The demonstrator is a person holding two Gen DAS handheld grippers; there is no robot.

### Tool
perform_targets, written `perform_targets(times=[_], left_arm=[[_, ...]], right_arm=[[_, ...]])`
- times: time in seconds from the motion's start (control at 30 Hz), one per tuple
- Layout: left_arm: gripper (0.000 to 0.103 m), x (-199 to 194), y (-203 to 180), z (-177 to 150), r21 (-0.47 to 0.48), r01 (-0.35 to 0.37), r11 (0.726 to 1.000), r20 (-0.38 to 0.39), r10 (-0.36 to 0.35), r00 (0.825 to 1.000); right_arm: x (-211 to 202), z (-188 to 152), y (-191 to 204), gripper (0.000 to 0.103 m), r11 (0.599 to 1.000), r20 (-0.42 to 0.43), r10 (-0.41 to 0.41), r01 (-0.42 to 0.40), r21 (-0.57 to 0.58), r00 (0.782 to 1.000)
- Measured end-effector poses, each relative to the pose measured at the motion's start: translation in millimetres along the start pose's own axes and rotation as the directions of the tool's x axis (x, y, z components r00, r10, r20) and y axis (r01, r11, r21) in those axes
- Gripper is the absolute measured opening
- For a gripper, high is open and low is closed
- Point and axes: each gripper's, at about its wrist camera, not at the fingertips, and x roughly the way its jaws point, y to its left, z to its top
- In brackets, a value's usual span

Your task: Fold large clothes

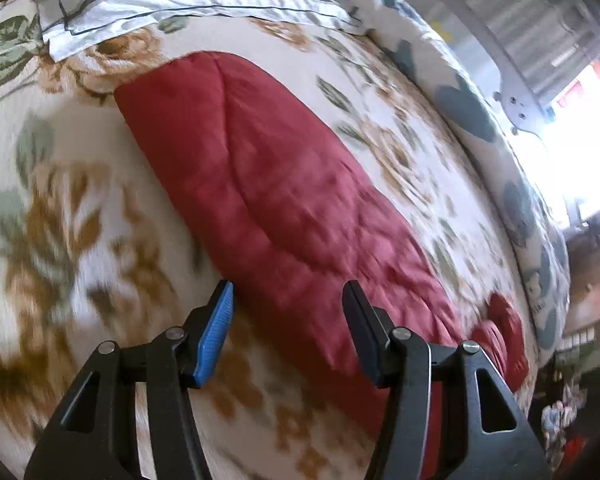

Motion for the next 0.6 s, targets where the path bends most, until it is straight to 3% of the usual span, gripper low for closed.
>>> perform_targets(times=[0.07, 0.27, 0.3, 0.37, 0.47, 0.6], left_arm=[[0.055, 7.9, 6.6, 12.3, -0.015, -0.021, 1.000, 0.008, 0.021, 1.000], [0.053, 10.3, 22.5, 34.5, -0.095, 0.005, 0.995, 0.058, 0.000, 0.998], [0.048, 7.8, 20.7, 35.6, -0.090, 0.021, 0.996, 0.068, -0.015, 0.998], [0.019, -1.3, 10.7, 35.7, -0.044, 0.034, 0.998, 0.088, -0.030, 0.996], [0.010, -17.2, -1.7, 31.8, -0.005, 0.076, 0.997, 0.112, -0.075, 0.991], [0.008, -44.8, -28.4, 20.6, 0.094, 0.120, 0.988, 0.145, -0.133, 0.981]], right_arm=[[-2.4, -0.7, 2.6, 0.063, 1.000, 0.007, 0.015, -0.015, -0.006, 1.000], [-5.7, -3.3, 2.7, 0.063, 1.000, 0.013, 0.011, -0.011, -0.001, 1.000], [-6.5, -4.5, 1.2, 0.063, 1.000, 0.015, 0.009, -0.010, 0.006, 1.000], [-8.0, -6.5, -1.0, 0.063, 1.000, 0.022, 0.009, -0.009, 0.018, 1.000], [-9.7, -8.0, -3.7, 0.063, 1.000, 0.025, 0.006, -0.007, 0.027, 1.000], [-11.3, -8.7, -7.9, 0.063, 0.999, 0.029, 0.007, -0.009, 0.040, 1.000]])
